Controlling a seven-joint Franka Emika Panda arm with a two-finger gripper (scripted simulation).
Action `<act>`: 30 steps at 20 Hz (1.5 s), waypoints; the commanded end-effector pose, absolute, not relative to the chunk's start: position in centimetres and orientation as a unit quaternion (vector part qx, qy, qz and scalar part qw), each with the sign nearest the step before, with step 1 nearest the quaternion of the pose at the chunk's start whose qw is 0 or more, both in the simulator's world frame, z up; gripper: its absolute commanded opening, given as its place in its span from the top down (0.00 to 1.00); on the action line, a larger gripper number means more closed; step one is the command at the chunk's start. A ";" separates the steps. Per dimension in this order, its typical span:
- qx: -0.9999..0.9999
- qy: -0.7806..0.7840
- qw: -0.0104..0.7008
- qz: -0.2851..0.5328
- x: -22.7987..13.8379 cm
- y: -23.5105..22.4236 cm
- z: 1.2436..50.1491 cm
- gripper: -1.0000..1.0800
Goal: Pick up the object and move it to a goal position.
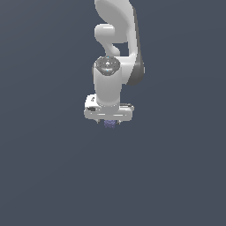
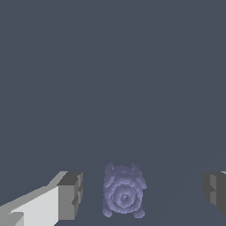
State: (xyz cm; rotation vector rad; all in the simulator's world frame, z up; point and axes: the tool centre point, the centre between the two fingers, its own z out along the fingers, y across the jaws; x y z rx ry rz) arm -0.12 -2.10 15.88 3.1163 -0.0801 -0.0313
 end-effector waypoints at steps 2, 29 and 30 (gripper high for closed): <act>1.000 -0.025 0.012 -0.010 -0.1 -2.1 15.9 0.04; 0.999 -0.037 0.005 -0.004 -4.8 -2.0 11.8 0.04; 0.999 -0.039 0.004 -0.003 -5.3 -2.0 11.4 0.04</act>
